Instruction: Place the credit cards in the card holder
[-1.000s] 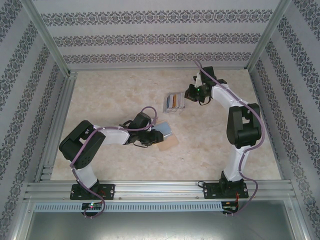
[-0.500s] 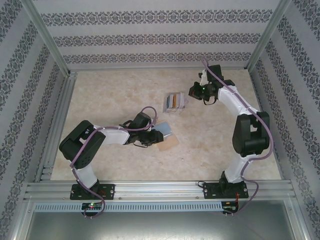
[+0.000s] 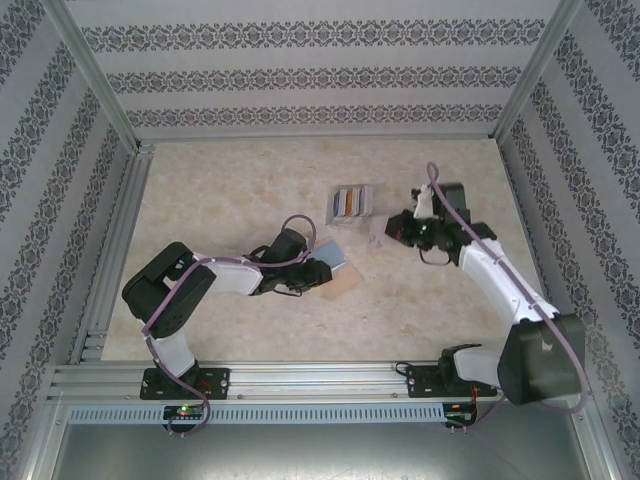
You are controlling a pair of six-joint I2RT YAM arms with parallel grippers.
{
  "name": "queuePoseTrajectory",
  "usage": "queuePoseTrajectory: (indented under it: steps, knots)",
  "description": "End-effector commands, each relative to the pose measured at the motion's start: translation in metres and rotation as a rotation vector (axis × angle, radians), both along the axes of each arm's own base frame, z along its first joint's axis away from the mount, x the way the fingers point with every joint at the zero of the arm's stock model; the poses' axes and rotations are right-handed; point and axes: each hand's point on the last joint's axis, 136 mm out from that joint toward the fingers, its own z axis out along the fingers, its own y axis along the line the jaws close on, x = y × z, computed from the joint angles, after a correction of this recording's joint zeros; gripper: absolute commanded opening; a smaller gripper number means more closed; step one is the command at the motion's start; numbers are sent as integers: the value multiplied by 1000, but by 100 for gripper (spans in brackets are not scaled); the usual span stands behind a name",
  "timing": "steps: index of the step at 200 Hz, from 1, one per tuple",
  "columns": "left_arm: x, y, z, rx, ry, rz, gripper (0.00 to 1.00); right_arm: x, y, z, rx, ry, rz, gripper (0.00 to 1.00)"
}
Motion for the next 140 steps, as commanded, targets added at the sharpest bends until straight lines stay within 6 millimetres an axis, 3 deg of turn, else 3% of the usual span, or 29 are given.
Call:
queuePoseTrajectory:
  steps: [1,27,55,106,140]
  knots:
    - [2,-7,-4,-9,-17,55,32,-29,31,-19,119,75,38,0]
    - [1,-19,2,-40,-34,65,32,-48,48,-52,125,128,41,0]
    - [-1,-22,15,-58,-52,73,33,-49,51,-81,131,149,13,0]
    - [1,7,58,73,-146,80,38,-43,49,-110,84,184,20,0]
    - [19,38,59,238,-154,78,39,-41,44,-113,86,187,18,0]
